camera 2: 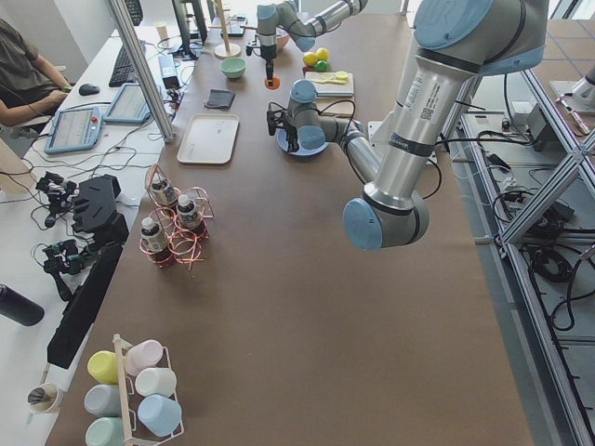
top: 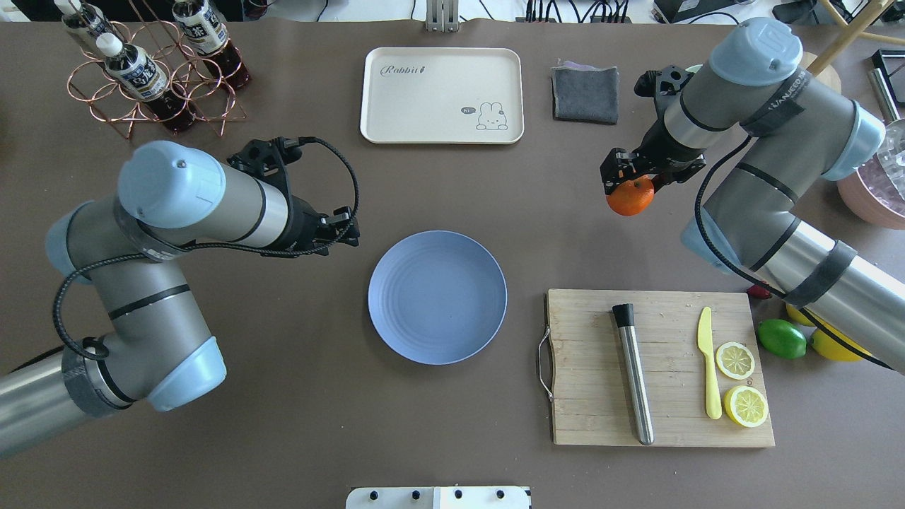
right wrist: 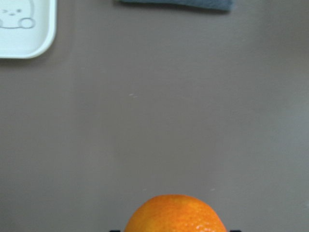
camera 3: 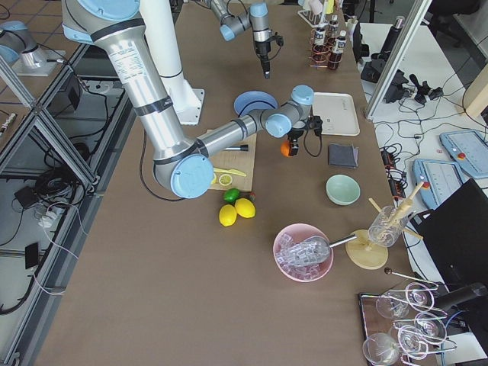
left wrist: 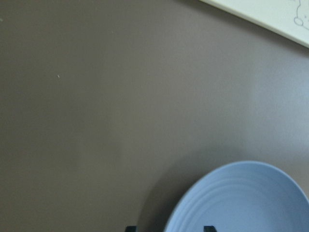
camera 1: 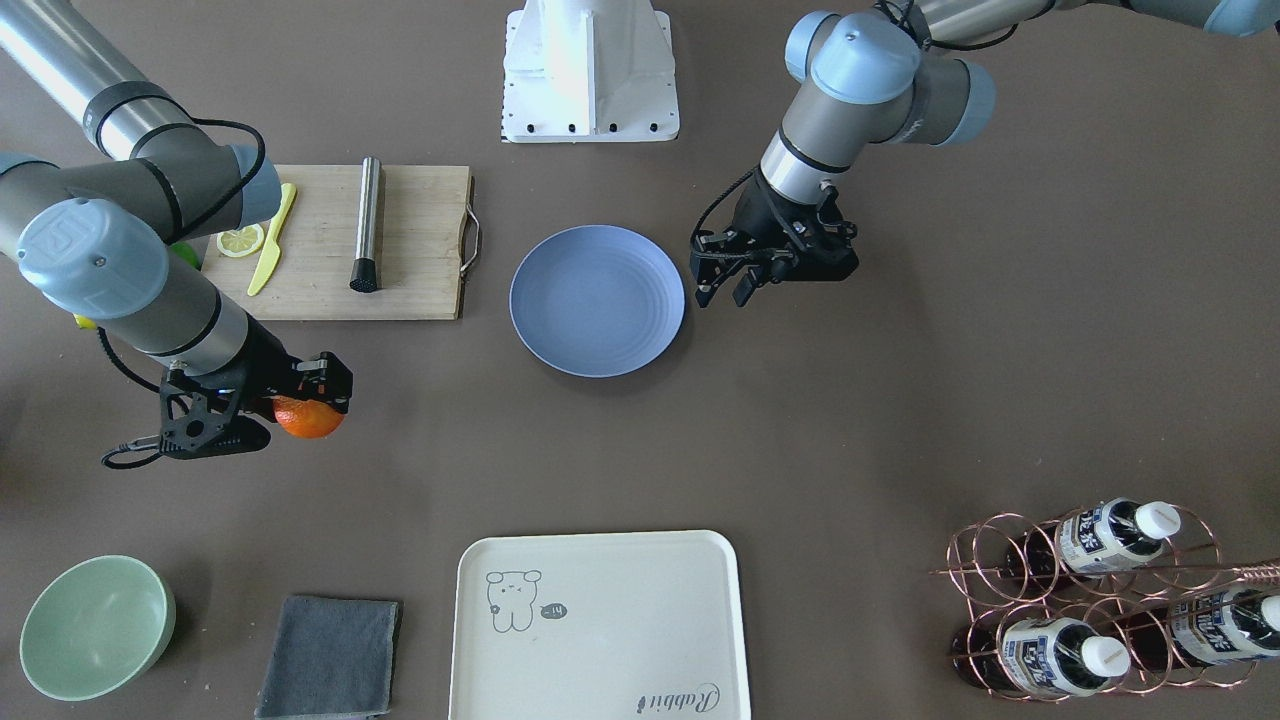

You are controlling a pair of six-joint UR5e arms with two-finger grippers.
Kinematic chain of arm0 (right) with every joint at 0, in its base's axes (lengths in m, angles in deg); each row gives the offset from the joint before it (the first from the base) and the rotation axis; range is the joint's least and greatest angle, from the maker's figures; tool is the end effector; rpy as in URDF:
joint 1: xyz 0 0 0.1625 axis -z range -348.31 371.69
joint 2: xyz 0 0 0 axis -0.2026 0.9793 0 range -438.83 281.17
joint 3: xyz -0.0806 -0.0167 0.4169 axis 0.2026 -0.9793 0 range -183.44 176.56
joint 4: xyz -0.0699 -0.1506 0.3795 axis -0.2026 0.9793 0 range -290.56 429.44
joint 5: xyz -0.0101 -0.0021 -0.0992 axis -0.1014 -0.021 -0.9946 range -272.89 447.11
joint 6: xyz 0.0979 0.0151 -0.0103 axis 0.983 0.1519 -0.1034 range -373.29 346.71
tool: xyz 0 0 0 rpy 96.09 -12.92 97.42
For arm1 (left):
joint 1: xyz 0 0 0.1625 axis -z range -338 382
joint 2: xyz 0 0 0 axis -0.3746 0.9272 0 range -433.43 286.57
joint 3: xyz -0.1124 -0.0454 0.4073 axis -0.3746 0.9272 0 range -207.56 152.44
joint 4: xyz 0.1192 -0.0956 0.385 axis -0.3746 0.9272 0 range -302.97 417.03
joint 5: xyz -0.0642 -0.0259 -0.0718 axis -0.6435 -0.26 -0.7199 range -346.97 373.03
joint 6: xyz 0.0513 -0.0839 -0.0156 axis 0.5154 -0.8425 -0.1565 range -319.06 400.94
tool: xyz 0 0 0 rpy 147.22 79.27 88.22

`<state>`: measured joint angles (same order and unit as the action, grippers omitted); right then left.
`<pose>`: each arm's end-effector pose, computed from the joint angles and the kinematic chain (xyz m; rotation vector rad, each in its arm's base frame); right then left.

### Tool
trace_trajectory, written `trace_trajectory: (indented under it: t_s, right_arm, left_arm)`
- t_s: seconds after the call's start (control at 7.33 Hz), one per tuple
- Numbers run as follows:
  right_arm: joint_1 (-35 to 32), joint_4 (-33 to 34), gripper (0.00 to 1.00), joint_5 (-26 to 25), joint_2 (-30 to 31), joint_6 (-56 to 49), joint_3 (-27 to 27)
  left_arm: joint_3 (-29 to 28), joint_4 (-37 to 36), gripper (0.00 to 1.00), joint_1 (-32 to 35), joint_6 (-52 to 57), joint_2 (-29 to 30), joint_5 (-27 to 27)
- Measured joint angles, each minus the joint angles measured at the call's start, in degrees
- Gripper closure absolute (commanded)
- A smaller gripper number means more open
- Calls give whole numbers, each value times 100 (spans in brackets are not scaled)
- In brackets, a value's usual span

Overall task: Pick orange to plate
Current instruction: 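Carry the orange with the right gripper over the blue plate while the left arm withdraws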

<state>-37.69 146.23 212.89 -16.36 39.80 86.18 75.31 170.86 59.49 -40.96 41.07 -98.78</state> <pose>-0.3816 -0.5602 0.3573 0.0293 -0.9039 -0.0172 0.4310 -0.4519 0.2683 0.0919 1.1067 -0.2561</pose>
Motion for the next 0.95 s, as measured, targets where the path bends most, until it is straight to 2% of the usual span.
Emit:
trace_trajectory:
  t_s: [0.14,0.41,0.68,0.95]
  right_arm:
    - [305,30,100,-164,-125,564,266]
    - [1199,53,100,-890,-477,1674,567]
    - [2039,75,100,-1674,-928,2400,461]
    - [2471,61,100,-2112,-1326,2742,111]
  left_arm:
    - [37,-1,43,389,522,-260,-339]
    - [40,-1,43,1111,1599,-776,-853]
    - [-4,-1,39,1560,2226,-1055,-1086]
    - [-9,7,36,1666,2362,-1181,-1119]
